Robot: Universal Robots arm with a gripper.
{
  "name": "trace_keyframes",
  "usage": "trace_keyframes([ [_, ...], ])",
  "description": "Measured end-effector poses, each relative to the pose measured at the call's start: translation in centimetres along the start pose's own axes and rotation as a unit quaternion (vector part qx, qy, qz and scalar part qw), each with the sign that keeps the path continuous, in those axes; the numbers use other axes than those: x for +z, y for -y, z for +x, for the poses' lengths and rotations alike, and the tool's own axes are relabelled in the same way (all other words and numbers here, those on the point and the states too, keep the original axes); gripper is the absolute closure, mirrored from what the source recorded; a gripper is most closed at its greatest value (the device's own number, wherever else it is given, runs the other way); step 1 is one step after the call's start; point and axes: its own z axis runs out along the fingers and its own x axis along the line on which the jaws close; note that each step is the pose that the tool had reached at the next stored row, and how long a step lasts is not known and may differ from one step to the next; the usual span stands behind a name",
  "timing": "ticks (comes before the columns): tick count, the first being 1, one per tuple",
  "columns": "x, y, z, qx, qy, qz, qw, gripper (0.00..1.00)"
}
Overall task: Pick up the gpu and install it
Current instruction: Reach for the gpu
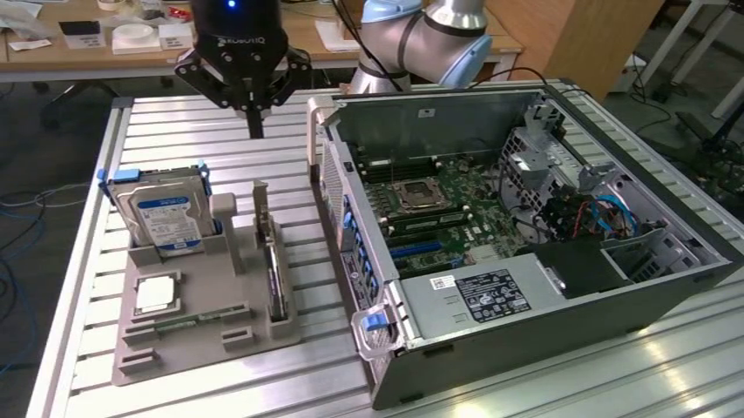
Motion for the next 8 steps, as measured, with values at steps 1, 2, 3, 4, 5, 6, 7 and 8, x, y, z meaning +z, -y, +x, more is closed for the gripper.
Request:
trace_keyframes([
  [1,0.00,0.01,0.07,0.000,0.0000,0.0000,1.0000,0.89],
  [2,0.00,0.01,0.13,0.000,0.0000,0.0000,1.0000,0.89],
  [3,0.00,0.02,0.21,0.000,0.0000,0.0000,1.0000,0.89],
  [4,0.00,0.03,0.29,0.000,0.0000,0.0000,1.0000,0.89],
  [5,0.00,0.03,0.36,0.000,0.0000,0.0000,1.0000,0.89],
  [6,0.01,0.03,0.36,0.000,0.0000,0.0000,1.0000,0.89],
  [7,0.01,0.03,0.36,0.000,0.0000,0.0000,1.0000,0.89],
  [8,0.00,0.03,0.36,0.000,0.0000,0.0000,1.0000,0.89],
])
